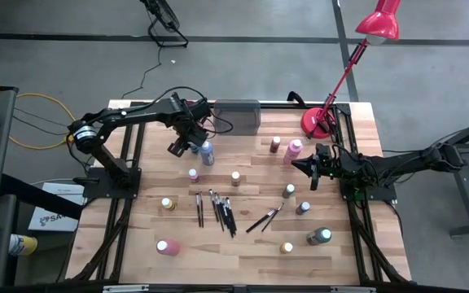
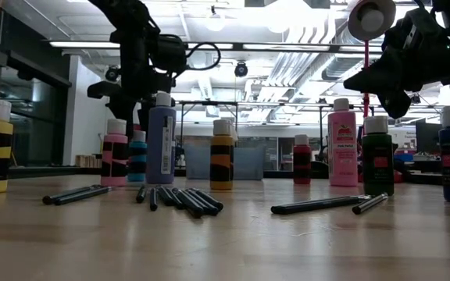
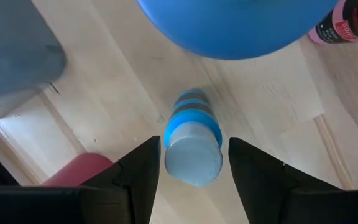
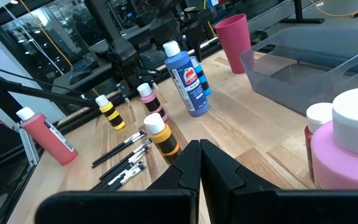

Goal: Pick & Place Paint Supplies
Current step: Put the blue paint bottle into the black bin

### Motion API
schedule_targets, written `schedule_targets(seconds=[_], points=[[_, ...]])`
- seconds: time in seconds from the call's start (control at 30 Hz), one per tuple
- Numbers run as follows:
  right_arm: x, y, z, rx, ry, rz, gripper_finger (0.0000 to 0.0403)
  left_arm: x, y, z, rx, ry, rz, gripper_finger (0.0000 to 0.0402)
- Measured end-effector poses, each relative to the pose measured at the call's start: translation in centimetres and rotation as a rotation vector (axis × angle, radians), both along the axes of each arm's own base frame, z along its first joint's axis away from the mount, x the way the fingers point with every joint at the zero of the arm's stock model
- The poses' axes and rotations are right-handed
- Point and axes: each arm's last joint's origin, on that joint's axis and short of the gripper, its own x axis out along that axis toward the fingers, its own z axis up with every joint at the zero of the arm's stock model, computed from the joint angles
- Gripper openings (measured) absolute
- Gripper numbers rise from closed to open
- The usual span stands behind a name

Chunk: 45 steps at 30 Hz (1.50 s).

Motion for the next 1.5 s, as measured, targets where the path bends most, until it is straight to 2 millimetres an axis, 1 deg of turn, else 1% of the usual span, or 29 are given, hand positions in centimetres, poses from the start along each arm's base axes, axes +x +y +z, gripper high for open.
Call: schedule_targets(seconds=[0.1, 0.17, 0.37, 0.5, 0.57, 0.63, 0.77, 0.9, 0.97, 1.03, 1.1, 1.2, 1.3, 1.37, 1.5], points=[[0.0, 0.0, 0.0, 0.000, 0.000, 0.000, 0.0003, 0.0, 0.0, 0.0, -0.003, -0.001, 0.020, 0.0180], [0.0, 0.0, 0.0, 0.000, 0.000, 0.000, 0.0003, 0.0, 0.0, 0.0, -0.005, 0.001, 0.025, 0.0170], [0.0, 0.0, 0.0, 0.000, 0.000, 0.000, 0.0003, 0.0, 0.0, 0.0, -0.012, -0.002, 0.063, 0.0114], [0.0, 0.0, 0.0, 0.000, 0.000, 0.000, 0.0003, -0.1, 0.0, 0.1, -0.014, -0.004, 0.096, 0.0114], [0.0, 0.0, 0.0, 0.000, 0.000, 0.000, 0.0003, -0.4, -0.2, 0.6, -0.005, 0.008, 0.118, 0.0114], [0.0, 0.0, 0.0, 0.000, 0.000, 0.000, 0.0003, -0.5, -0.5, 2.3, 0.004, 0.000, 0.141, 0.0114], [0.0, 0.0, 0.0, 0.000, 0.000, 0.000, 0.0003, -0.6, -0.6, 7.2, 0.040, -0.053, 0.197, 0.0114], [0.0, 0.0, 0.0, 0.000, 0.000, 0.000, 0.0003, -0.5, -0.2, 12.0, 0.159, -0.124, 0.247, 0.0114], [0.0, 0.0, 0.0, 0.000, 0.000, 0.000, 0.0003, -0.1, 0.1, 13.4, 0.200, -0.142, 0.258, 0.0114], [0.0, 0.0, 0.0, 0.000, 0.000, 0.000, 0.0003, 0.7, 0.6, 14.3, 0.230, -0.152, 0.266, 0.0114], [0.0, 0.0, 0.0, 0.000, 0.000, 0.000, 0.0003, 1.7, 1.3, 14.8, 0.254, -0.151, 0.274, 0.0114], [0.0, 0.0, 0.0, 0.000, 0.000, 0.000, 0.0003, 3.2, 2.9, 14.7, 0.248, -0.121, 0.293, 0.0114], [0.0, 0.0, 0.0, 0.000, 0.000, 0.000, 0.0003, 5.4, 4.4, 14.1, 0.245, -0.102, 0.313, 0.0114], [0.0, 0.0, 0.0, 0.000, 0.000, 0.000, 0.0003, 6.4, 5.5, 13.6, 0.235, -0.099, 0.349, 0.0114], [0.0, 0.0, 0.0, 0.000, 0.000, 0.000, 0.0003, 8.3, 7.1, 12.3, 0.220, -0.112, 0.424, 0.0114]])
